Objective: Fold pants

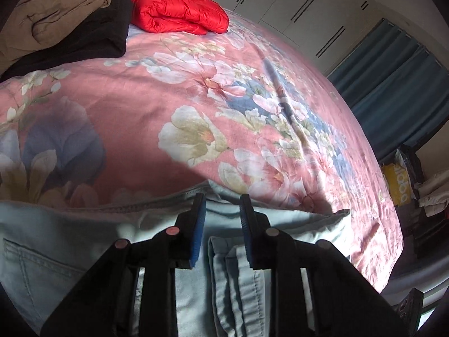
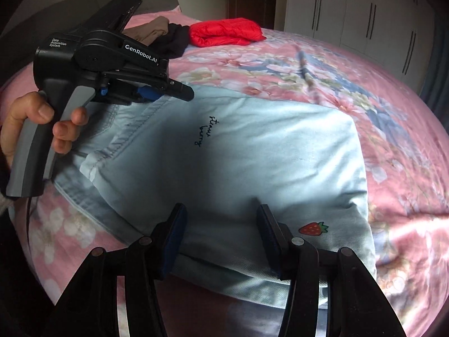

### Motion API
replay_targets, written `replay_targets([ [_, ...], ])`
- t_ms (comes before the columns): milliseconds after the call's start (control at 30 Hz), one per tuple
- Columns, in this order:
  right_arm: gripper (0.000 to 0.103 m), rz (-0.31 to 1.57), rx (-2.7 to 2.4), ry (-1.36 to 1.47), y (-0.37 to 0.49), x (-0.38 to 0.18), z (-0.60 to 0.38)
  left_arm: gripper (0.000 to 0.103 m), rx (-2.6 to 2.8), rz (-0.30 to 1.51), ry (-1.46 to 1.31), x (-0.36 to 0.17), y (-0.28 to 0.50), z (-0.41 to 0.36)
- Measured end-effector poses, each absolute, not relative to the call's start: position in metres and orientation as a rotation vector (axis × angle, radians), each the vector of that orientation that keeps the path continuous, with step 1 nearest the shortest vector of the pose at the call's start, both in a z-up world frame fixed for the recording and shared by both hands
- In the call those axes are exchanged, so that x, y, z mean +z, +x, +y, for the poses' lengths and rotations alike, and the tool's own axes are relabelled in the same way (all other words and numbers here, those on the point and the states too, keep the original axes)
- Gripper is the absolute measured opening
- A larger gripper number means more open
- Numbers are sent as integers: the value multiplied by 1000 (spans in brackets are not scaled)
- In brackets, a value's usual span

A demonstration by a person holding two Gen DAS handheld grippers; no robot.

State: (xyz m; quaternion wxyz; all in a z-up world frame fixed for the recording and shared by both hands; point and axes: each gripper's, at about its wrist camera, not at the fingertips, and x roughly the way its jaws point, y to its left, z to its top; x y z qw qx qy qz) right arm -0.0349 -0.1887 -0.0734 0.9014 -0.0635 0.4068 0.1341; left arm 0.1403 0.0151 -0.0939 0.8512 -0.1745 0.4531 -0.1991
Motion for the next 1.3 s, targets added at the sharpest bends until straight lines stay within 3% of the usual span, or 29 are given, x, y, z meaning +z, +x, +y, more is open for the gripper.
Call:
replay_targets([
  [267,51,857,263,-63,-38,-60,-197,40,-483,924,-254,-67,95,16],
  [433,51,778,225,47,-25,-30,-223,40,-627,944,-93,-75,43,-31],
  [600,51,841,71,146,19,-40,-262,40,-631,1084,71,-123,18,-59],
  [700,51,951,-9,153,35,-69,-282,41,-635,1050,69,-125,8,-53],
  [1000,52,872,-1,188,-5,-56,-294,45,-641,1078,7,-125,7,-47],
  [1300,52,858,115,-4,-77,-75,-267,46,-662,1047,-92,-115,-6,-19],
])
